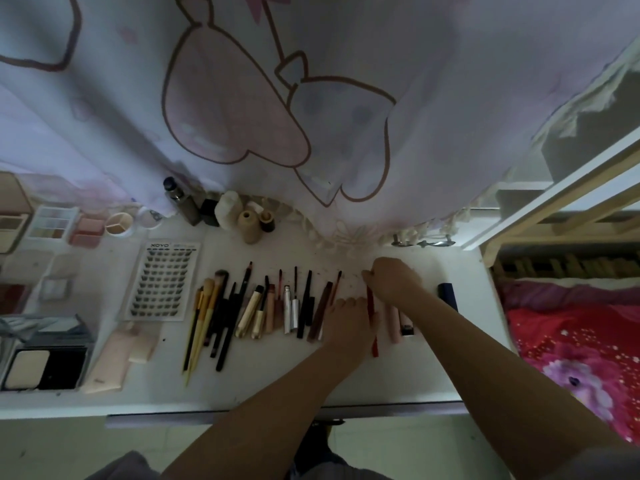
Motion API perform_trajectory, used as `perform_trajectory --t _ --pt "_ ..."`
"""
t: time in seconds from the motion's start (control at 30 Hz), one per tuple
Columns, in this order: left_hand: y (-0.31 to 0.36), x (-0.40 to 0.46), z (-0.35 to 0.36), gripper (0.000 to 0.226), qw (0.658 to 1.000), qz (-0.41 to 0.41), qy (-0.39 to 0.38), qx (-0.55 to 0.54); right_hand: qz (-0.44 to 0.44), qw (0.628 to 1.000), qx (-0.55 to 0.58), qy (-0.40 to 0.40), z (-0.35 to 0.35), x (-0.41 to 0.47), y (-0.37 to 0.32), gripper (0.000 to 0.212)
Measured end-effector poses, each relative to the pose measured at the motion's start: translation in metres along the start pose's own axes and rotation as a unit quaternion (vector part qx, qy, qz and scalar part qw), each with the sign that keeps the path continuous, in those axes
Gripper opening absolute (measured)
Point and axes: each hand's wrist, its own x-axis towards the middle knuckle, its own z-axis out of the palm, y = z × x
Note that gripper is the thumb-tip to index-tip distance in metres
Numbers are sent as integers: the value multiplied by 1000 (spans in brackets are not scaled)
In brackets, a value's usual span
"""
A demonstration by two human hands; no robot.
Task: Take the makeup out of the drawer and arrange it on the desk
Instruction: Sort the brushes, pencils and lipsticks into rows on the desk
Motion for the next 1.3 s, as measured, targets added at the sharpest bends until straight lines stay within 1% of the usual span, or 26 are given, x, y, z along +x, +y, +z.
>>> perform_trajectory --t 0.1,0.17,0.23,0.3,0.4,0.43,0.53,0.6,0.63,0.7,0.77,0.8,0.83,0.93,1.03,1.13,1.2,1.23,1.3 --pt "-5 -2 -16 32 999 4 25 -47 -12 989 145 19 -13 -13 8 29" --pt "-8 -4 -29 29 997 25 35 -61 -34 978 204 18 -20 -26 12 27" --pt "-13 -8 -42 29 995 68 37 -56 -71 978 195 -10 -26 -40 13 31" --pt "-23 -13 -52 28 992 117 31 -46 -104 973 197 -55 -32 -52 15 32" --pt "-42 -22 -63 23 981 191 31 8 -139 946 258 -139 -41 -68 21 27" --pt "-48 -24 -66 20 979 202 31 20 -148 939 273 -149 -42 -72 22 27" --pt "-54 -29 -70 20 977 207 33 38 -168 926 303 -148 -38 -79 21 26" --pt "-51 -30 -71 20 977 210 11 18 -184 922 304 -152 -34 -82 18 25" --pt "-52 -31 -73 20 979 202 -10 -3 -184 923 305 -145 -34 -82 21 24" --pt "-66 -34 -77 20 986 150 -43 -56 -151 924 338 -96 -41 -82 38 22" --pt "-91 -41 -81 25 989 73 -64 -108 -116 898 419 -61 -51 -80 62 21" --pt "-99 -43 -83 26 988 43 -71 -129 -108 887 445 -59 -53 -80 69 20" --pt "-101 -45 -84 26 985 24 -72 -156 -104 884 452 -63 -50 -80 70 18" --pt "-73 -39 -80 19 962 -7 -72 -264 -95 901 417 -78 -26 -75 46 15" --pt "-44 -33 -72 14 932 -59 -108 -342 -56 913 397 -76 -2 -71 31 12" --pt "-30 -25 -62 23 928 -96 -132 -336 -11 913 403 -56 12 -69 34 17" --pt "-22 -20 -58 13 931 -112 -117 -327 24 907 417 -46 23 -69 33 18" --pt "-20 -17 -57 10 940 -112 -100 -307 46 902 429 -37 28 -69 32 15" --pt "-18 -8 -53 25 973 -88 -58 -204 79 893 442 -14 39 -67 30 6"
